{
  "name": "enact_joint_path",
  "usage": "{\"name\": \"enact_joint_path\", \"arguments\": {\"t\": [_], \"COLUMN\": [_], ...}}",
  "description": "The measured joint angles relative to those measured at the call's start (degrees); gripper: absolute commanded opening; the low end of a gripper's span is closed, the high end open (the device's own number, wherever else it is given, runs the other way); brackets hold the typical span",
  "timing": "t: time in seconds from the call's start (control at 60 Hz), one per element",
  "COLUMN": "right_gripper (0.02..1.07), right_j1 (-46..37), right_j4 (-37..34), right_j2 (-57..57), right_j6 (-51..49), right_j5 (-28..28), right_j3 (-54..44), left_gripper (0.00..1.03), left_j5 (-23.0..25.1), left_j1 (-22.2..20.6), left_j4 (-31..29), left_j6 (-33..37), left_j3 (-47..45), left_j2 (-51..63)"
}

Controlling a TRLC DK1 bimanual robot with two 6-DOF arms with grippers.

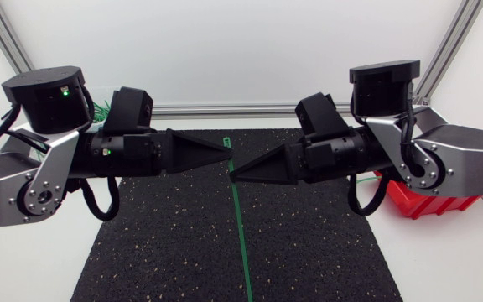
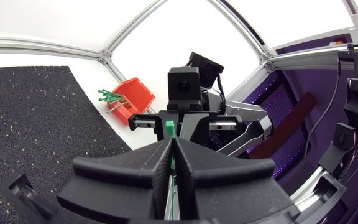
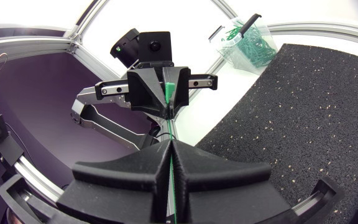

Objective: Take a green cable tie from the red box, thread the tail through the head to close it, then place it in the transparent bin on the left.

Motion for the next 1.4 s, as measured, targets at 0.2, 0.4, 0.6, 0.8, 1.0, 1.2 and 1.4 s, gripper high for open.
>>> {"name": "enact_joint_path", "arguments": {"t": [0.2,0.4,0.6,0.8,1.0,1.2,1.4], "right_gripper": [0.45,0.97,1.04,1.03,1.03,1.03,1.03], "right_j1": [0.8,1.7,0.7,1.8,0.9,0.7,2.3], "right_j4": [0.2,-1.6,-15.0,-19.5,-23.8,-26.9,-26.4], "right_j2": [-0.1,-1.7,-2.5,-2.4,-2.4,-0.7,0.0], "right_j6": [-0.1,-3.2,-19.6,-37.8,-47.7,-56.7,-61.4], "right_j5": [0.6,1.9,10.5,15.2,19.9,36.3,42.5], "right_j3": [0.0,-0.2,0.5,2.3,4.7,6.8,6.8], "left_gripper": [0.04,0.04,0.04,0.04,0.04,0.04,0.04], "left_j5": [-0.1,-0.1,1.3,1.6,1.4,1.1,1.0], "left_j1": [0.1,3.0,8.9,12.0,12.8,14.0,14.1], "left_j4": [0.0,-0.6,-2.6,-4.8,-14.2,-27.7,-34.1], "left_j6": [-0.7,-2.0,-2.4,-0.6,5.6,14.4,19.8], "left_j3": [0.0,0.3,1.9,2.6,4.5,10.3,14.4], "left_j2": [-0.5,-2.5,-3.6,-3.6,-3.6,-2.3,1.3]}}
